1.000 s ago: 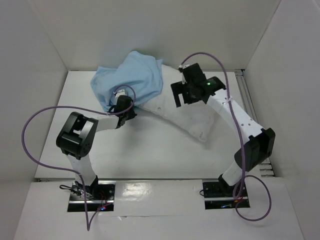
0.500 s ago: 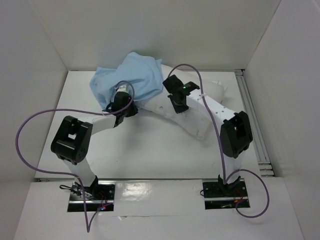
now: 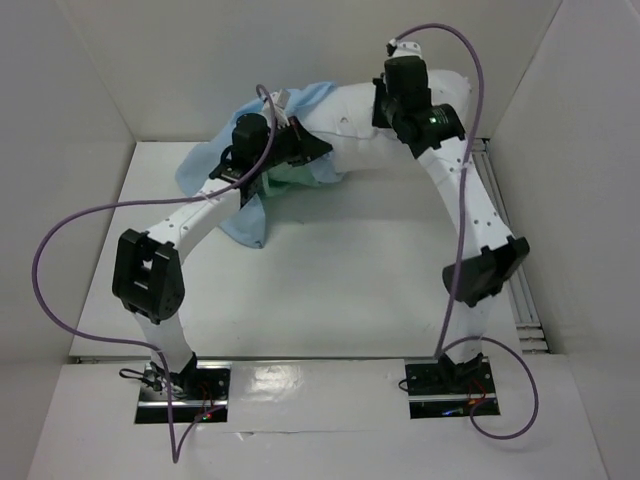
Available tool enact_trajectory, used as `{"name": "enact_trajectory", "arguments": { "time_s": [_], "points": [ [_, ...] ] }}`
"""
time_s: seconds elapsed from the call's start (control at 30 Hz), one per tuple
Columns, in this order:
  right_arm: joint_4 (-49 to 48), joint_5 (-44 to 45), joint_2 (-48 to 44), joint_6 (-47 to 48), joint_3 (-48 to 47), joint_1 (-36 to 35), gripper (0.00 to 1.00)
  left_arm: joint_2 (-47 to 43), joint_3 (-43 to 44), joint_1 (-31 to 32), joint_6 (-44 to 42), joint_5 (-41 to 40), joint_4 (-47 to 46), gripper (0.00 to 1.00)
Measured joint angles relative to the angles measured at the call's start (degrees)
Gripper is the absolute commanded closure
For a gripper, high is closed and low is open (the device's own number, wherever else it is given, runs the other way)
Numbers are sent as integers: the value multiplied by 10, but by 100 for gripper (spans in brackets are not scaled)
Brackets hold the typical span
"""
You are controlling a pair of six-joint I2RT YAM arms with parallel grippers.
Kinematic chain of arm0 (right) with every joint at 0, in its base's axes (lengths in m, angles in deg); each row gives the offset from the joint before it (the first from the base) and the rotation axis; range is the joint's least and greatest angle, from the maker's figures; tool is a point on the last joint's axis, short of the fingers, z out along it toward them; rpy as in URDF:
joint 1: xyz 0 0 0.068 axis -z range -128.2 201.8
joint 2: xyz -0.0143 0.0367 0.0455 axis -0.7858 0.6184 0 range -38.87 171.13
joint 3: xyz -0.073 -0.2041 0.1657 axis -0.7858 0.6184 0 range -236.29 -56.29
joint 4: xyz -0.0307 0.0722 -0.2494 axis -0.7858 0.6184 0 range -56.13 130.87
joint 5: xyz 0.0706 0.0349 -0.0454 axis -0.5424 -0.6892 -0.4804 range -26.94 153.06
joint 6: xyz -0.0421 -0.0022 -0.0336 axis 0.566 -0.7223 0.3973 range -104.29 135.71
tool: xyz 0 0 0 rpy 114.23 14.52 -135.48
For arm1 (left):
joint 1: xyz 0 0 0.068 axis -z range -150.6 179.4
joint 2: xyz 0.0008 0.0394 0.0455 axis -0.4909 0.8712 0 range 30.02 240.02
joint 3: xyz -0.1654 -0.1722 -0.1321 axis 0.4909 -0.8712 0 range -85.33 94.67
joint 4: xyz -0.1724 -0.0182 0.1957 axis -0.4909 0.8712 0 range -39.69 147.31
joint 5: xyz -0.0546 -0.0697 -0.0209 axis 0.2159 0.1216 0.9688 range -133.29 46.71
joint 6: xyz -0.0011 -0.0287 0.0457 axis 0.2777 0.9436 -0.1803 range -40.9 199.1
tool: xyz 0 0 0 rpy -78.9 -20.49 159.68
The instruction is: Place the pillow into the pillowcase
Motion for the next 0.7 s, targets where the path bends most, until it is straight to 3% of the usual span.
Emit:
{"name": "enact_trajectory", "arguments": {
  "time_s": [0.1, 0.23, 0.33, 0.43, 0.53, 0.57, 0.6, 0.63, 0.7],
  "points": [
    [-44, 10, -93, -18, 148, -12, 100, 0, -11, 17, 46, 62, -53, 100],
    [-101, 15, -171, -55, 389, -59, 100, 1, -157, 25, 131, 125, -178, 100],
    [-92, -18, -181, -91, 544, -89, 100, 1, -278, 34, 191, 152, -239, 100],
    [-87, -49, -181, -122, 618, -113, 100, -10, -369, 35, 229, 165, -299, 100],
    [-87, -62, -199, -139, 621, -128, 100, -49, -406, 35, 227, 164, -286, 99],
    [-87, -63, -209, -143, 621, -131, 100, -71, -406, 35, 218, 162, -262, 93],
    [-86, -64, -220, -147, 621, -132, 100, -97, -406, 35, 197, 158, -236, 61],
    [-86, -66, -232, -151, 621, -134, 100, -128, -402, 35, 166, 153, -202, 41],
    [-86, -75, -250, -156, 619, -138, 100, -191, -369, 40, 103, 146, -102, 22]
  ]
}}
